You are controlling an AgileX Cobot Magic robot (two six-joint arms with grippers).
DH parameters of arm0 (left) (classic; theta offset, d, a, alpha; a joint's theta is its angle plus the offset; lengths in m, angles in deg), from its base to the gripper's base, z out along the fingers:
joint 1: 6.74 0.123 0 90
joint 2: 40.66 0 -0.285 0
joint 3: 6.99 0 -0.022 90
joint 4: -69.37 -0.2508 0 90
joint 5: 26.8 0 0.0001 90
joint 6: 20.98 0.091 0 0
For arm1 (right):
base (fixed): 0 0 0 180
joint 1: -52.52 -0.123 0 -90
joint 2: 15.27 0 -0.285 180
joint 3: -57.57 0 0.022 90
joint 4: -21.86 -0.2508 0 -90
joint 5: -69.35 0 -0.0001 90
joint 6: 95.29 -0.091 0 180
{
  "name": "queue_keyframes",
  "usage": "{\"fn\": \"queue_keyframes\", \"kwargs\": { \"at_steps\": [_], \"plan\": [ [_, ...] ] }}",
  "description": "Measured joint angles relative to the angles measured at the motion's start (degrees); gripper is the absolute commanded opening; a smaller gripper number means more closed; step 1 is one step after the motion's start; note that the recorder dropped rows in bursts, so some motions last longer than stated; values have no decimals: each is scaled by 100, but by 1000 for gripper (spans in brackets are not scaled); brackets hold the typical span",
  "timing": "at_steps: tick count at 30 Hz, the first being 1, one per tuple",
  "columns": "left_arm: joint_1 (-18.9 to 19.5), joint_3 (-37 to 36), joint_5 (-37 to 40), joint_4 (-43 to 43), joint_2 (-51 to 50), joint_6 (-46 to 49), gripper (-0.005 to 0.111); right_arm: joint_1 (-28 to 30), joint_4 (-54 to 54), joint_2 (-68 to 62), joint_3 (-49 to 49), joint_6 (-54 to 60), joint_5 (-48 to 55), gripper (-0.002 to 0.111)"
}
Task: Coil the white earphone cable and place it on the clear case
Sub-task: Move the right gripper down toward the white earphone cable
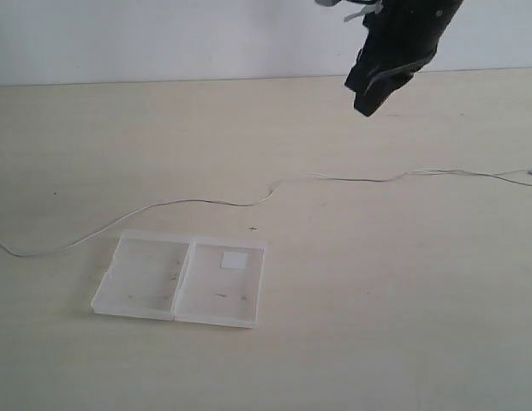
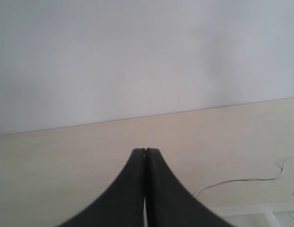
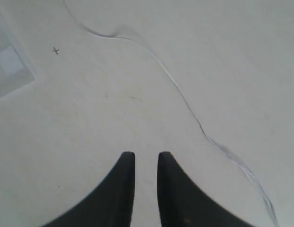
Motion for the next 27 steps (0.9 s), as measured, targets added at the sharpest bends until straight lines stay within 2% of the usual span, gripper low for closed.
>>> {"fn": "queue_keyframes", "kwargs": {
  "at_steps": [3,10,16,27],
  "plan": [
    [0,0,0,0,0,0,0,-173,13,-74,0,406,-245,24],
    [0,0,0,0,0,0,0,-236,2,-74,0,511,-850,26],
    [0,0,0,0,0,0,0,-459,354,-74,0,929,-750,41],
    [0,0,0,0,0,0,0,-690,779,-415,0,1600,-746,44]
  ]
}}
